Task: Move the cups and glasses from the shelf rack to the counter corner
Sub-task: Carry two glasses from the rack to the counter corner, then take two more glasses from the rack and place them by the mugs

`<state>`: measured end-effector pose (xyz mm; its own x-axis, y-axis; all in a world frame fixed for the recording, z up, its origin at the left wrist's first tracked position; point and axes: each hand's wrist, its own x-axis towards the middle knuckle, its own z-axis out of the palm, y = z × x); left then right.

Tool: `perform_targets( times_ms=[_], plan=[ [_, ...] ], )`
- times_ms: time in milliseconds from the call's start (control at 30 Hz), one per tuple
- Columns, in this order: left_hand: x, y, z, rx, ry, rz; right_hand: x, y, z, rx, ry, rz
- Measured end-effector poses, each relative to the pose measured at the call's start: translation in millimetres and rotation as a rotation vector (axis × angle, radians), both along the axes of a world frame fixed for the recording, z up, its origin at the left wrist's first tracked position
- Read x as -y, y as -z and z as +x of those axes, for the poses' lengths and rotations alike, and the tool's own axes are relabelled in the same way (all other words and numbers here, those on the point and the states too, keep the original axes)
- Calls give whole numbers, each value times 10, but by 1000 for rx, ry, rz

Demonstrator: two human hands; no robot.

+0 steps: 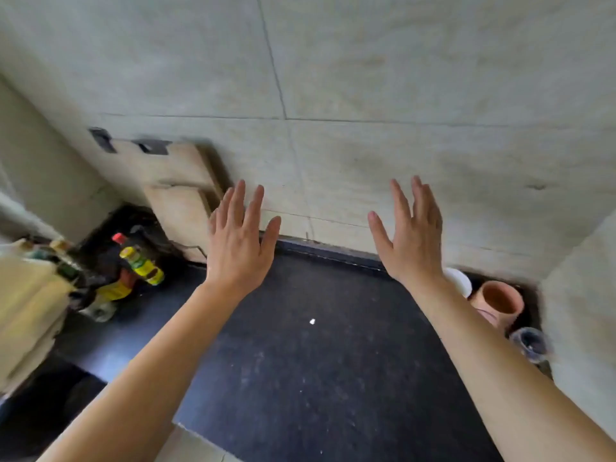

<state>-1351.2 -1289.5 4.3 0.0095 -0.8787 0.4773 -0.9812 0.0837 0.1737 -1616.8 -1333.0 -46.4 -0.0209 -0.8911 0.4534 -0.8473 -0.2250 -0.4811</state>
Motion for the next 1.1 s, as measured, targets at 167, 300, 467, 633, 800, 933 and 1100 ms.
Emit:
perform_targets(
  times_ms=[167,300,467,633,800,933,1100],
  plan=[
    [-1016,-416,1377,84,-333,-75,-67,-412,1683,30,-366,-41],
    [-1939,-606,2304,101,-542,-97,-553,-709,2934,10,-583,-108],
    [-3230,-682,3372,73,-724,-115,-1476,-974,4395,1,-809,-211],
    [-4785,-724,4460,53,-922,-141,-2711,-1111,5987,16,-1023,-294],
    [-6483,-780,5300,60,-1179,-200,-4217,-1154,7485,48,-1288,-301],
    [-7685,-724,5665,76,-1377,-197,-5381,-1089,8386,51,-1515,-347],
    [-8815,-571,5914,58,-1623,-211,-6673,-880,9239,90,-1779,-339]
  ],
)
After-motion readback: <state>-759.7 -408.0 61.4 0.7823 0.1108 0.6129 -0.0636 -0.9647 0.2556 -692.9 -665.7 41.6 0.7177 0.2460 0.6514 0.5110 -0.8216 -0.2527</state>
